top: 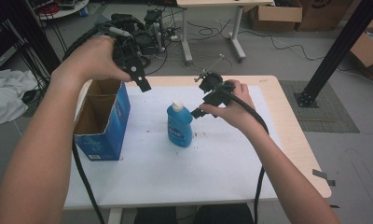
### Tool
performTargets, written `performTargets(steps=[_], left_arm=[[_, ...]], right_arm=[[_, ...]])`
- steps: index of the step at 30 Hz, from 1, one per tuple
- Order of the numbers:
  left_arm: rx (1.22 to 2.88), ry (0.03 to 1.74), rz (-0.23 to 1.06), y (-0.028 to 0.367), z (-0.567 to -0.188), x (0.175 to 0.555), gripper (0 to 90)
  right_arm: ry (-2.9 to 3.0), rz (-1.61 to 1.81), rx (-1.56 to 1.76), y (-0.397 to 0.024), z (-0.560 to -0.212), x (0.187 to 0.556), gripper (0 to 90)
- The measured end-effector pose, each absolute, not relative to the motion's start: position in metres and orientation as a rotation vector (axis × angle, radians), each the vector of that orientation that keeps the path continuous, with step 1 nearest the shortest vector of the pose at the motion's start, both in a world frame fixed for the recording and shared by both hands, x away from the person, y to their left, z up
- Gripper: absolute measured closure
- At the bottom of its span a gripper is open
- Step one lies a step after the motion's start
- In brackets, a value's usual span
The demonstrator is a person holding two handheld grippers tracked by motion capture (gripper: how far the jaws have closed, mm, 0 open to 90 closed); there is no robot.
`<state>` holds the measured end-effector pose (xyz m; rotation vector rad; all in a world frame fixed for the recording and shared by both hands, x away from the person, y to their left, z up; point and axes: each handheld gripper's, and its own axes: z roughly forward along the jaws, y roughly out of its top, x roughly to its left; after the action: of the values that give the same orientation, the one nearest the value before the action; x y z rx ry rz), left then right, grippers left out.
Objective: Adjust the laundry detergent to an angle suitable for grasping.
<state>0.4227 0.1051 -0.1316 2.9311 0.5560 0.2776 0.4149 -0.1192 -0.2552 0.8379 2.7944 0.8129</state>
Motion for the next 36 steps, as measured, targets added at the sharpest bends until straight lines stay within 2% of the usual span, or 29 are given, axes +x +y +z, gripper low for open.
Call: performTargets(steps=[18, 36], left_arm=[[2.928, 0.564, 0.283, 0.109, -0.131, 0.421, 14.8], [2.928, 0.55, 0.289, 0.111, -0.135, 0.42, 14.8]], right_arm=[[2.79, 0.847, 0.851, -0.083, -0.299, 0.414, 24.4], [2.771, 0.863, 0.867, -0.067, -0.324, 0.414, 27.5]])
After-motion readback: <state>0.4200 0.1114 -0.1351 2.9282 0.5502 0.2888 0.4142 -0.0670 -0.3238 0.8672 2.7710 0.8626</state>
